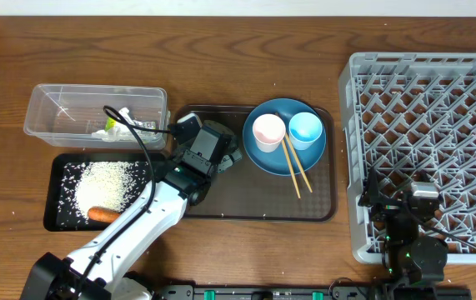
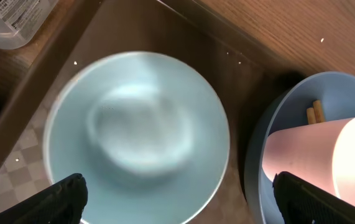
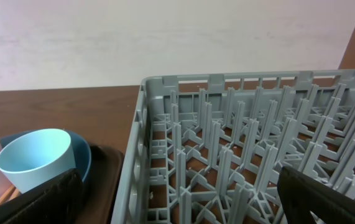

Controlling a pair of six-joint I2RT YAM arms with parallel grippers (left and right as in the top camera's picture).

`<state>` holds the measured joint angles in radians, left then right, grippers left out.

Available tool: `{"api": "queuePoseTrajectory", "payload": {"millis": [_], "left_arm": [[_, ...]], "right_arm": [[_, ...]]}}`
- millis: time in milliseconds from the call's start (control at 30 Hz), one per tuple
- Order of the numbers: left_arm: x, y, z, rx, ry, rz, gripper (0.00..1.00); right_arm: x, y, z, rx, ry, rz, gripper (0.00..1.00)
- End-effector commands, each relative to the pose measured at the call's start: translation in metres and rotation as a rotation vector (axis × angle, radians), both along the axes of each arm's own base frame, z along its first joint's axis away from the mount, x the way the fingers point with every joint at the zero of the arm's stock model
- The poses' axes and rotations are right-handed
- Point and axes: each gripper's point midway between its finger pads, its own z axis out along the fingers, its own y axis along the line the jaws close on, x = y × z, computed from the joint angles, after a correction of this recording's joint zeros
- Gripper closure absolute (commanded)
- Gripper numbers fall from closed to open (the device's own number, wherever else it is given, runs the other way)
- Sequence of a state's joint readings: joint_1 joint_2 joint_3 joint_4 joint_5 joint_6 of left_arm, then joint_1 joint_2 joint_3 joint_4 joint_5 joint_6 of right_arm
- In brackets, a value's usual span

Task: Sort waste into correct bins and load items into the dishwasher rack
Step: 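Raise the right gripper from the rack toward the bowl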

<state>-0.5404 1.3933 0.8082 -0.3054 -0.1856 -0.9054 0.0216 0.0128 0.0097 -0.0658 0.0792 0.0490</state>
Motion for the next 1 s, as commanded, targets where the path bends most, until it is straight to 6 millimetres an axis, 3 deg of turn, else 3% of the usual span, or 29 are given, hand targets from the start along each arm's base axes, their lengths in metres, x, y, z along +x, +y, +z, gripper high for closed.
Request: {"api": "queuePoseTrajectory", "payload": {"millis": [0,133,267,567,733,867,967], "left_arm": [[0.002,-0.001,0.006,-0.004,-0.016,0.0,0.02],[0.002,-0.001,0.006,-0.004,-0.016,0.0,0.02],[0.002,-0.001,0.006,-0.004,-0.016,0.0,0.02],[0.002,-0.001,0.006,-0.004,-0.016,0.0,0.02],[0.002,-0.001,0.006,-0.004,-0.016,0.0,0.02],[0.002,-0.001,0.006,-0.004,-0.016,0.0,0.02],[0.002,-0.001,0.006,-0.004,-0.016,0.0,0.02]], "right_arm": [[0.0,0.0,-0.002,0.006,0.004,-0.001,0.01],[0.0,0.0,-0.002,0.006,0.004,-0.001,0.01],[0.001,0.005,0.028,0.055,-0.12,0.031,0.01],[0.001,0.003,0.03,0.077,-0.131,0.016,0.01],[-0.004,0.03,0.057,0.064,-0.219,0.178,0.01],[-0.008,0.031,0.074,0.063,-0.217,0.188,0.01],[-0.012,0.035,0.099,0.064,-0.205,0.208,0.01]]}}
